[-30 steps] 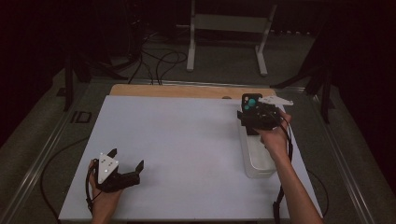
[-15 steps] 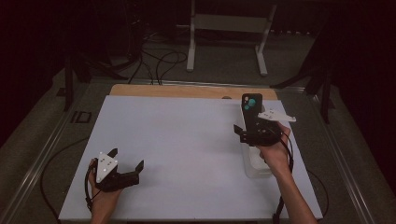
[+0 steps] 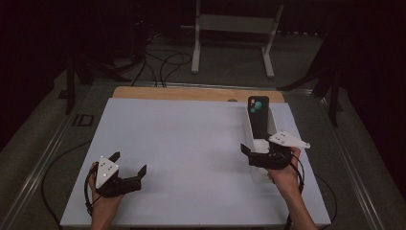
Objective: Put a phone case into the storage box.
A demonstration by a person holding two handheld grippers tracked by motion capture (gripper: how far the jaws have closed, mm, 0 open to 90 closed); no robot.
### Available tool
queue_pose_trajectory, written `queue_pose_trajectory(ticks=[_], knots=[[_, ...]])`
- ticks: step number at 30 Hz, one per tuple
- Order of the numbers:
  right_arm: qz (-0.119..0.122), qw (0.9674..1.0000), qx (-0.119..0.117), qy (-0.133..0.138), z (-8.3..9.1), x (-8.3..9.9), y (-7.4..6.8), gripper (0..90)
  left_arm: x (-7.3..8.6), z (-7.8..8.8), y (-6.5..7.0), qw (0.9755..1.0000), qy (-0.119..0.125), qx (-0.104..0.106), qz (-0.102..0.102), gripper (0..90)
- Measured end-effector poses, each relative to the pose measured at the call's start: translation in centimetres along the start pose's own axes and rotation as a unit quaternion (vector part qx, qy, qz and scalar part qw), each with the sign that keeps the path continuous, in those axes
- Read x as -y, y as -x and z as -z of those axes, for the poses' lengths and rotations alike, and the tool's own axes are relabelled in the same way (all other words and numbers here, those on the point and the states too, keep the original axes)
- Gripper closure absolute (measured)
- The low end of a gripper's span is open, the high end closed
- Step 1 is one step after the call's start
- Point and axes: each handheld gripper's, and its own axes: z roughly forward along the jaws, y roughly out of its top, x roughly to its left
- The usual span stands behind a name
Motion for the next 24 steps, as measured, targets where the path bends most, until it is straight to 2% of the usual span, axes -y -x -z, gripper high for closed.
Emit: queue_pose_trajectory(ticks=[7,11,24], knots=[[0.020,0.9993,-0.020,0.024,0.8,1.4,-0.9,8.3,0.0,0.4,-0.2,0.9999,0.010,0.007,-0.001,0.0],[0.022,0.9985,-0.030,0.039,0.9,2.3,-1.2,8.4,-0.1,0.6,-0.2,0.9998,0.015,0.010,-0.003,0.0],[0.015,0.9978,-0.027,0.059,2.0,4.0,-1.3,8.4,0.0,1.1,-0.1,0.9993,0.024,0.024,-0.016,0.0]])
